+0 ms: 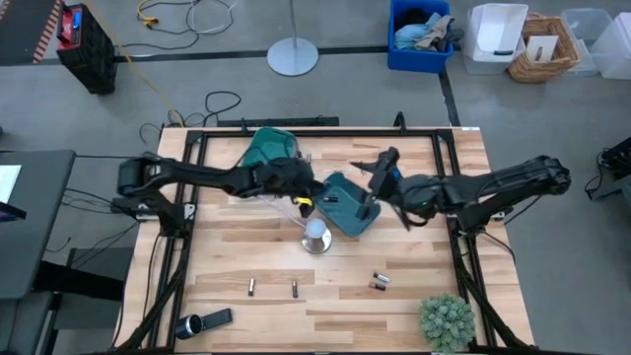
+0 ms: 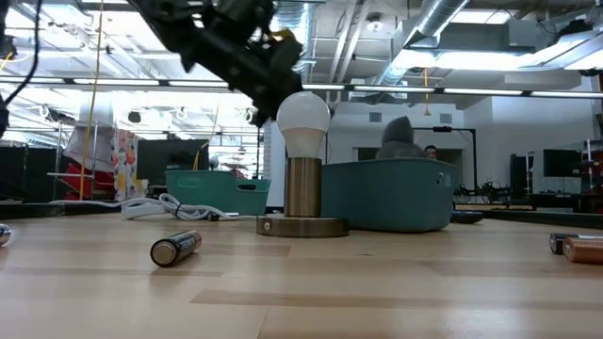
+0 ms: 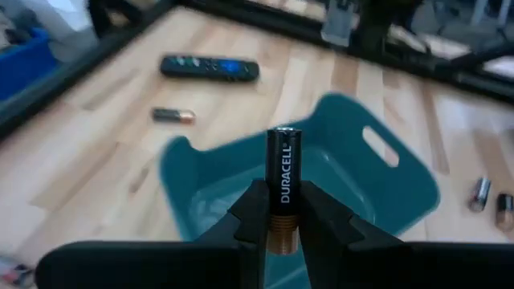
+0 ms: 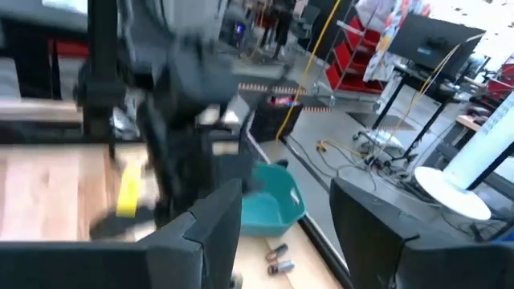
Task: Sort batteries
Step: Put the black battery into the blue bin
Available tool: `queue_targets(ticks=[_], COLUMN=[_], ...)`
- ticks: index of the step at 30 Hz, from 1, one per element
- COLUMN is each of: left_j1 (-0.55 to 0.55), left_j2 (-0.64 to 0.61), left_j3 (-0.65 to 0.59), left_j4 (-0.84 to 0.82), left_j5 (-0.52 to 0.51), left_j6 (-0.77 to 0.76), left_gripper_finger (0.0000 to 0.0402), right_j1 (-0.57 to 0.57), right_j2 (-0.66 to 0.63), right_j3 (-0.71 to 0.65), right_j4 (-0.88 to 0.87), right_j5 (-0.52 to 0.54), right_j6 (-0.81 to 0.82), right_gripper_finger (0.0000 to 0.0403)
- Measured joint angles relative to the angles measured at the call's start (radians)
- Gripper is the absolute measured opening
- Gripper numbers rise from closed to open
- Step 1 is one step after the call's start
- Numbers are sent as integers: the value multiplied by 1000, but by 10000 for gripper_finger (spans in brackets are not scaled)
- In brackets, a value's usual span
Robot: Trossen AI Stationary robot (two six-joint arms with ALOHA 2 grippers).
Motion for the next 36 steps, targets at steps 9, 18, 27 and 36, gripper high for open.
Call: queue_targets(ticks=[9, 18, 27, 36], left_j1=[3, 8, 8, 13], left_j2=[158, 157, 78, -218], left_j3=[98, 107, 101, -7], left_j4=[10, 26, 33, -17], left_j5=[64, 62, 61, -17], left_j6=[24, 29, 87, 155], left_gripper_finger=[50, 127, 163, 151], right_j1=[47, 4, -96, -372], right_j2=[-96, -92, -92, 34], right_j3=[-5, -6, -6, -6], right_j4=[-68, -198, -290, -498], right_j5=[55, 57, 49, -170], right_j6=[52, 201, 322, 568], right_gripper_finger=[209, 209, 209, 209])
